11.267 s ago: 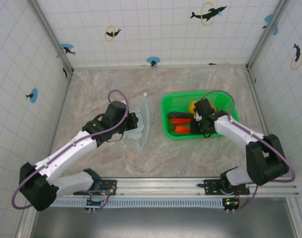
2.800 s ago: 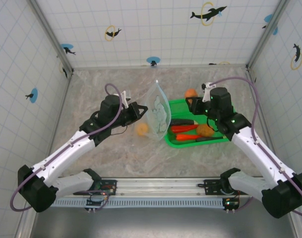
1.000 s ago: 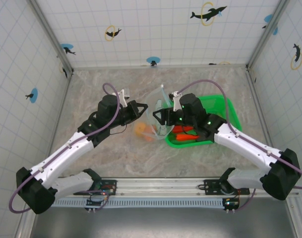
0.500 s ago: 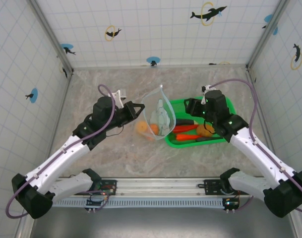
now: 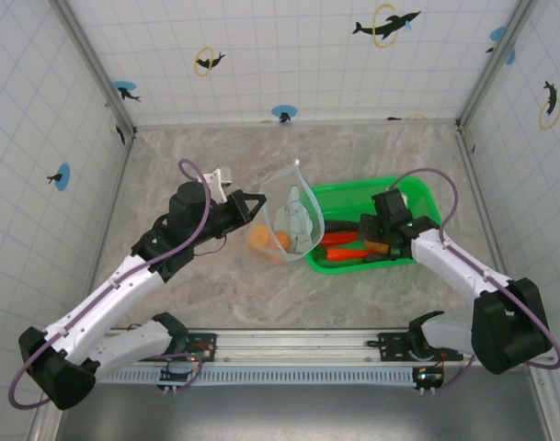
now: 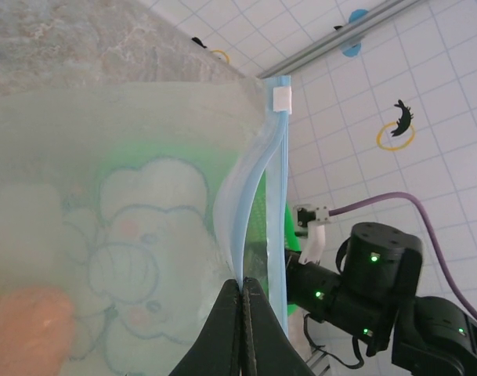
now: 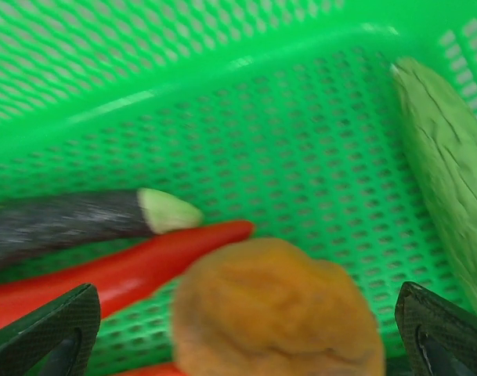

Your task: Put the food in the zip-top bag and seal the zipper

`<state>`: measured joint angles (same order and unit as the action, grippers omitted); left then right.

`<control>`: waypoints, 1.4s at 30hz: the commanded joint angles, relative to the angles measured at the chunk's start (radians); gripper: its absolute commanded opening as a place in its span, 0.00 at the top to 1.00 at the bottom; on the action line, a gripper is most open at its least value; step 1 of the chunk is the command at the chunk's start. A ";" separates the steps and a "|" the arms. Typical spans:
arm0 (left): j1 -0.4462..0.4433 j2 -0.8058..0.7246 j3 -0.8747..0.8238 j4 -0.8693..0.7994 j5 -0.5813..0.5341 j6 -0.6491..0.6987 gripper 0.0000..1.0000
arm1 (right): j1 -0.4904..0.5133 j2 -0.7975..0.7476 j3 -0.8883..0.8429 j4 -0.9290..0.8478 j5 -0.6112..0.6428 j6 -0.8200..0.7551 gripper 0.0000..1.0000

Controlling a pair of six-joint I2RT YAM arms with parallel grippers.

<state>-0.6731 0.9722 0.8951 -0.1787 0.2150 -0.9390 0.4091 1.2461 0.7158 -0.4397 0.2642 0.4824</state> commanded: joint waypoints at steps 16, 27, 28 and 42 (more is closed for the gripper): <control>0.000 0.023 0.002 0.010 -0.004 0.034 1.00 | -0.061 0.102 -0.057 0.159 -0.113 0.004 0.14; -0.001 0.036 0.015 0.005 0.003 0.031 1.00 | -0.062 -0.065 -0.008 0.119 -0.076 -0.016 0.23; 0.000 0.037 0.015 0.005 0.003 0.031 1.00 | -0.061 -0.085 0.000 0.113 -0.071 -0.017 0.24; 0.000 0.052 0.005 0.007 0.026 0.008 1.00 | 0.161 -0.240 0.220 0.165 -0.199 -0.094 0.26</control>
<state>-0.6731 1.0180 0.8944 -0.1780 0.2245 -0.9394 0.5129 1.0191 0.8524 -0.3248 0.0963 0.4358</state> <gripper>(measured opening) 0.054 0.801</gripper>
